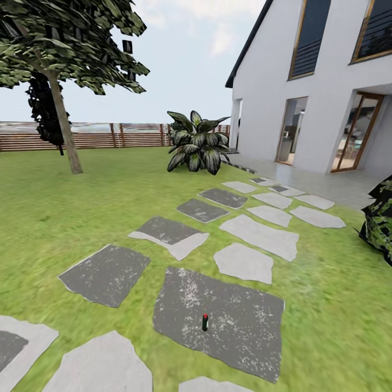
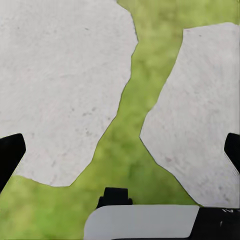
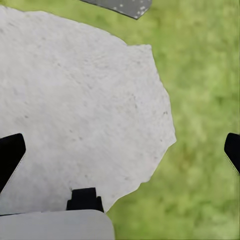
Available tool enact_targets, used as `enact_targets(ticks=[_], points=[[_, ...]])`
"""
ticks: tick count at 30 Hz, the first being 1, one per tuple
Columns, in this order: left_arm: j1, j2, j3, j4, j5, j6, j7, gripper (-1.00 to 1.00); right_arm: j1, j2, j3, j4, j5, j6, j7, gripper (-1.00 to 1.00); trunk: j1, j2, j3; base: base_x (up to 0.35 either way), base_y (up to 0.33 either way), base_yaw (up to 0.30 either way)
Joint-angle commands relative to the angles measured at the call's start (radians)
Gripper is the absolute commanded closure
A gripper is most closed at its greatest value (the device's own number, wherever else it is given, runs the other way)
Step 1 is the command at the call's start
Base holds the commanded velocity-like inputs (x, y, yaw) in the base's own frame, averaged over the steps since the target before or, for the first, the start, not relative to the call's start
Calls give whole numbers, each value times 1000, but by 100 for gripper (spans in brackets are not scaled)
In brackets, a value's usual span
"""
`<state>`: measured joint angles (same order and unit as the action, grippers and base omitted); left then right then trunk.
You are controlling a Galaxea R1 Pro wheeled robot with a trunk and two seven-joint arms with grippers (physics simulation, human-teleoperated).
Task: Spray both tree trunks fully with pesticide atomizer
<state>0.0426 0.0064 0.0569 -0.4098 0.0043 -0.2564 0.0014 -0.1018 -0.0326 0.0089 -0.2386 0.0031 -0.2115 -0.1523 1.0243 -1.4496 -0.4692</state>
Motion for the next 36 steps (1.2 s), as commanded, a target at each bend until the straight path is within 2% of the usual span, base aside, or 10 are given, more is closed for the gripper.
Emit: enact_targets(ticks=[1, 12, 36], points=[[0, 0, 1, -1, 0, -1, 0, -100, 0, -1, 1, 1, 1, -3, -3, -100, 1, 0, -1, 350, 0, -4], [0, 0, 1, -1, 0, -1, 0, -100, 0, -1, 3, 1, 1, -3, -3, -100, 1, 0, -1, 346, -35, -1], [0, 0, 0, -2, 0, -1, 0, -100, 0, 1, 2, 1, 1, -3, -3, -100, 1, 0, -1, 256, -209, 0]])
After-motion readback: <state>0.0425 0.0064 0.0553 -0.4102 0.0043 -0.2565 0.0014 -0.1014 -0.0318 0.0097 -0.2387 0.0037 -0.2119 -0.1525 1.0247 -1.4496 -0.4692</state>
